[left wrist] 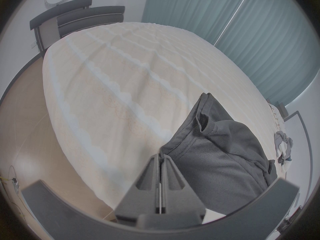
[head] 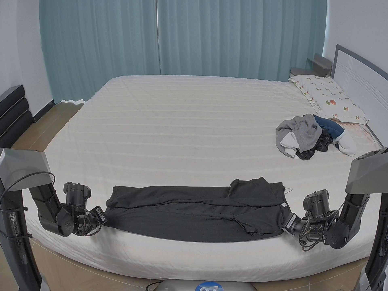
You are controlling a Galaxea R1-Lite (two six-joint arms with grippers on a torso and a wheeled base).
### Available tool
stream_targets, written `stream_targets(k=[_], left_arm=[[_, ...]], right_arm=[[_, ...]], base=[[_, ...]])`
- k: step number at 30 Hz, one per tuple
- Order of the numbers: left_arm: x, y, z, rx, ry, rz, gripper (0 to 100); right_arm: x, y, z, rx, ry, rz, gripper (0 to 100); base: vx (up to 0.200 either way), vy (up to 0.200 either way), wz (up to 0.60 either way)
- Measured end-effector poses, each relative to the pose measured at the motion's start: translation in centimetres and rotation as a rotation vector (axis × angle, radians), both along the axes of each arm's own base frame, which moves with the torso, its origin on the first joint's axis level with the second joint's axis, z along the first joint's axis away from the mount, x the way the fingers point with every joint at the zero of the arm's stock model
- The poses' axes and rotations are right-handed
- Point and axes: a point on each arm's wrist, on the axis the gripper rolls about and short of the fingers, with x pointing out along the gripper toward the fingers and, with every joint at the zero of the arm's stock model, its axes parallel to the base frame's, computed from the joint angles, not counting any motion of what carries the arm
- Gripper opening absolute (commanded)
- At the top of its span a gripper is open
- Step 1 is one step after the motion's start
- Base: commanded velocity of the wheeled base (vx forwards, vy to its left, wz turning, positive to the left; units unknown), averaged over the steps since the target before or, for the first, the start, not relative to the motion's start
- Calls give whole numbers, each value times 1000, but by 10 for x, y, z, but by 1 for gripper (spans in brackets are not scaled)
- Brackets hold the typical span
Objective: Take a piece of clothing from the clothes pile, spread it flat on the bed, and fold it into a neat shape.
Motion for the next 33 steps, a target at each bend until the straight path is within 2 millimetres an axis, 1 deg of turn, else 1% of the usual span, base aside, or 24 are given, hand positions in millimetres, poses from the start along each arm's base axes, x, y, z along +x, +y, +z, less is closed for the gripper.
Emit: stream_targets(k=[6, 9, 14, 19, 20, 21, 27, 30, 33], left_arm=[[-2, 6, 4, 22, 0, -9, 0], [-7, 8, 3, 42, 38, -28, 0], [-15, 9, 4, 66, 81, -62, 0], [-18, 9, 4, 73, 92, -71, 0], [-18, 9, 4, 72, 95, -72, 0], [-19, 9, 4, 73, 97, -73, 100], [-22, 8, 4, 72, 104, -78, 100], [-22, 9, 8, 59, 93, -82, 100], [-23, 12, 14, 35, 79, -83, 100]], right_arm=[[-13, -4, 7, -7, 12, 14, 0], [-20, -5, 8, -31, 21, 39, 0], [-25, -7, 7, -43, 37, 50, 0], [-27, -6, 4, -60, 48, 68, 0], [-27, -6, 3, -64, 51, 72, 100], [-27, -6, 1, -68, 55, 76, 100], [-24, -6, -2, -63, 53, 79, 100], [-24, -7, 4, -50, 33, 78, 100], [-24, -10, 14, -36, -2, 67, 100]], base=[[0, 0, 0], [0, 0, 0], [0, 0, 0], [0, 0, 0], [0, 0, 0], [0, 0, 0], [0, 0, 0], [0, 0, 0], [0, 0, 0]])
